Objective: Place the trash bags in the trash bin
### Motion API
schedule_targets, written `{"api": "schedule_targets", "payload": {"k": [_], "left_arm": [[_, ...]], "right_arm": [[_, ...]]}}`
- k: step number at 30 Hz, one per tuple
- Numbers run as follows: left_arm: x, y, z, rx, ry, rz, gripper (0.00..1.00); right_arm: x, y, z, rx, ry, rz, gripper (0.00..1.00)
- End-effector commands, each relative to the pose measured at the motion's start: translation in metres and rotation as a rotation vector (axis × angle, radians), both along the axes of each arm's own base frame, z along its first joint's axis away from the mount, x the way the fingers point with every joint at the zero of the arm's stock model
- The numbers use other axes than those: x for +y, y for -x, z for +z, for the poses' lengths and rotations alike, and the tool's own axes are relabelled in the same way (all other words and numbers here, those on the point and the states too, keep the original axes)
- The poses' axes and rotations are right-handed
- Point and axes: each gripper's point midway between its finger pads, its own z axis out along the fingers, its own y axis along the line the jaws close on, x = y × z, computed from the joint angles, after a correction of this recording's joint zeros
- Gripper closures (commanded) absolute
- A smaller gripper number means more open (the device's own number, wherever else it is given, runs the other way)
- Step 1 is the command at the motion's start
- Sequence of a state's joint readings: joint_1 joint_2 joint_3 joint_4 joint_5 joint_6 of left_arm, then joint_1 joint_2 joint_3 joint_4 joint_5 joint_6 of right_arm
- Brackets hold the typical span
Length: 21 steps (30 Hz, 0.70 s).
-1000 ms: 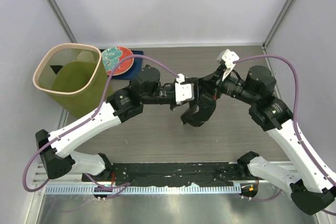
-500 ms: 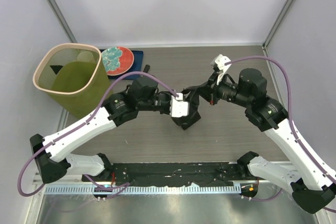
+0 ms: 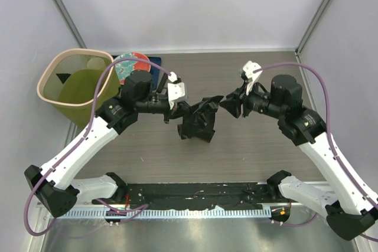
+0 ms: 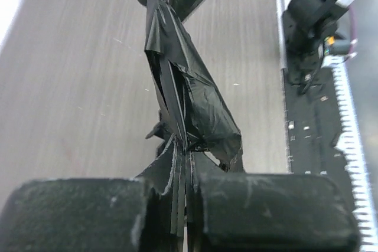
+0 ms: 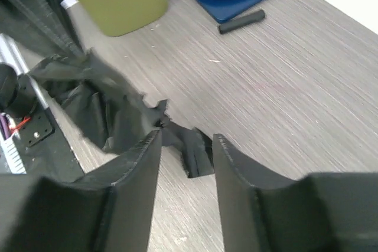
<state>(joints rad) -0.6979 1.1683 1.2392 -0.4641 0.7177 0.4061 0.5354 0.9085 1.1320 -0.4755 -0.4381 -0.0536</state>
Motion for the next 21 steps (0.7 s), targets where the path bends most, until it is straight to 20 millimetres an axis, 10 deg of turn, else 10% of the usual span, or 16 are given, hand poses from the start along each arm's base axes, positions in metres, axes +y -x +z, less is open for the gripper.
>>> {"api": "schedule_targets", "payload": {"k": [1,8,21], "left_arm": [[-0.006,0.017,0.014,0.314,0.077,0.038,1.00],[-0.013,-0.009,-0.008,0.327,0.025,0.207,1.00],[-0.032,-0.018,-0.004,0.376,0.059,0.290,1.00]], "right_arm": [[-0.019,-0.023,0.008,0.106,0.048,-0.160,0.49],[0.004,0.034,0.030,0.381,-0.138,0.058,0.43],[0.057,0.009,0.012,0.650,-0.323,0.151,0.34]]}}
